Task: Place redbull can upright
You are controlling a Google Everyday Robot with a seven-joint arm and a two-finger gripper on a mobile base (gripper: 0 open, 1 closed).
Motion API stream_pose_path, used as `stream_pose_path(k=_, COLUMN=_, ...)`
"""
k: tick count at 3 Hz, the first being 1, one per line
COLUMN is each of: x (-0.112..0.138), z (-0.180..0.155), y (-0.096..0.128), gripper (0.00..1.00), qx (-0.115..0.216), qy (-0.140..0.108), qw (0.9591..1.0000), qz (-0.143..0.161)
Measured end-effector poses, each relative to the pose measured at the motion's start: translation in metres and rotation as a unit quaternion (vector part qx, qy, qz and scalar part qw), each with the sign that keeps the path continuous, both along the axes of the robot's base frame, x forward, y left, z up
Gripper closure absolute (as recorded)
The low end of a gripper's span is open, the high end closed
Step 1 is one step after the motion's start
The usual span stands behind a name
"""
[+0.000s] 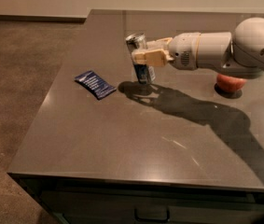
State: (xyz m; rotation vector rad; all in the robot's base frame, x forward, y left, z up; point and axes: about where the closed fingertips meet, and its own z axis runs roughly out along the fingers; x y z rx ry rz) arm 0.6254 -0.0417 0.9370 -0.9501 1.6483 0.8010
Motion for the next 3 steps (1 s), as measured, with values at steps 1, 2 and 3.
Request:
stream_pose_path(k=1, x=0.0018, z=-0.0009, y=-0.0016, gripper=1.00, qx=0.039, qy=-0.010, qw=0.9992, qz=-0.003)
stream_pose_path(k=2, x=0.0015, z=-0.0033, y=-0.0041, gripper=1.00, qx=0.065, qy=-0.025, qw=0.9976, qz=-0.007)
stream_pose_path(k=3, x=-0.0006, z=-0.0045, y=-0.0071, gripper=1.00, qx=0.084, qy=-0.046, qw=0.9954, qz=-0.007)
